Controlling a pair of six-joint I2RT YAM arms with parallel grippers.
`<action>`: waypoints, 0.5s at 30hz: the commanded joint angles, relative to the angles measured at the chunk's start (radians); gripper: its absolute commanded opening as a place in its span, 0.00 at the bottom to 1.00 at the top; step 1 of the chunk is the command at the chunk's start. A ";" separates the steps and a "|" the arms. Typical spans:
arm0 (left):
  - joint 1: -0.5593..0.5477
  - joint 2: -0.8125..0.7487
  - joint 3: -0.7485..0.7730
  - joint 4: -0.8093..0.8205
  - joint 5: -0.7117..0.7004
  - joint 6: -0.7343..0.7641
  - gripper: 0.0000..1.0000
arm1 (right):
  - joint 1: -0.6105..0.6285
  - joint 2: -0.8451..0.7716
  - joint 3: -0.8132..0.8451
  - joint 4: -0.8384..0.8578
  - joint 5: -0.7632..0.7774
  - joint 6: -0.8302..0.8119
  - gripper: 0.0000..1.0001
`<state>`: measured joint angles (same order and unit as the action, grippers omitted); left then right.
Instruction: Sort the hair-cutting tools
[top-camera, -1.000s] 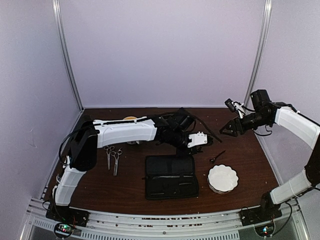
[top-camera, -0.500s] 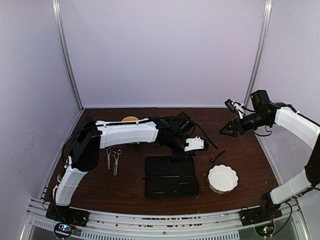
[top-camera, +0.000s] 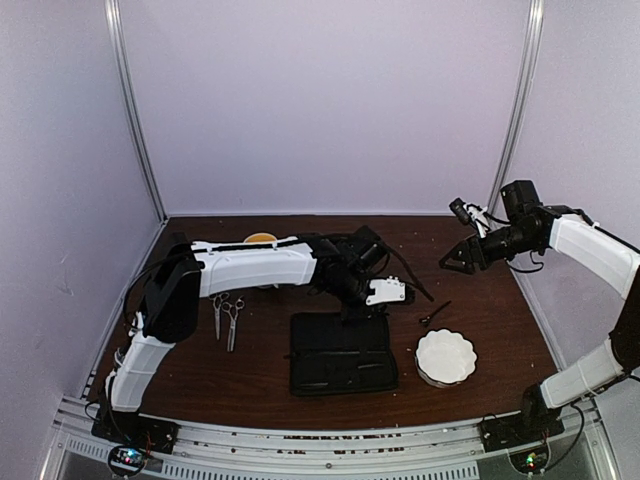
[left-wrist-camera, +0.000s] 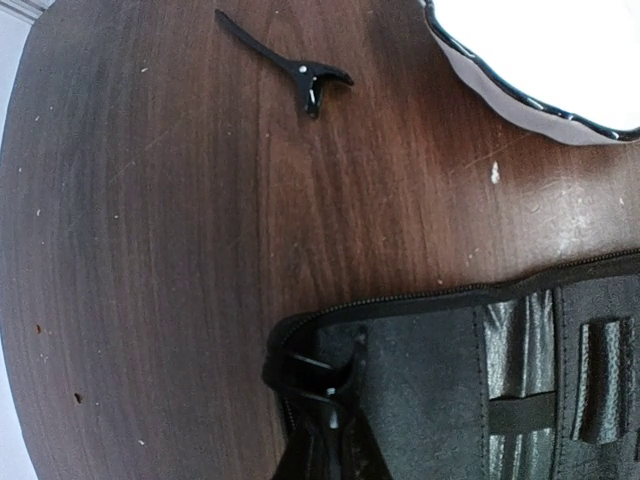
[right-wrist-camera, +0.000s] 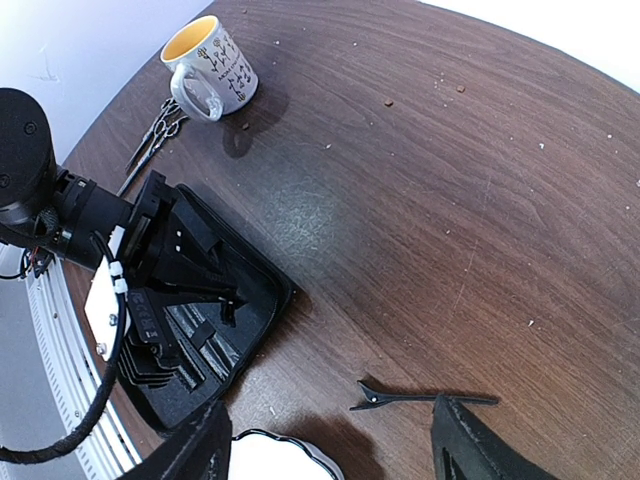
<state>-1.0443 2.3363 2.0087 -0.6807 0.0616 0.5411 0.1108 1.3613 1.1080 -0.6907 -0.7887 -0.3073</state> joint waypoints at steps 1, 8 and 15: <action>0.002 0.025 0.020 -0.006 0.062 -0.031 0.00 | -0.005 -0.006 -0.008 0.011 -0.012 -0.001 0.70; 0.003 0.035 0.020 -0.033 0.032 -0.036 0.00 | -0.005 -0.002 -0.010 0.011 -0.015 -0.002 0.70; 0.002 0.058 0.015 -0.068 -0.093 -0.015 0.00 | -0.005 0.003 -0.010 0.013 -0.020 0.000 0.70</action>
<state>-1.0443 2.3631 2.0087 -0.7189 0.0483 0.5182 0.1108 1.3617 1.1076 -0.6907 -0.7891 -0.3073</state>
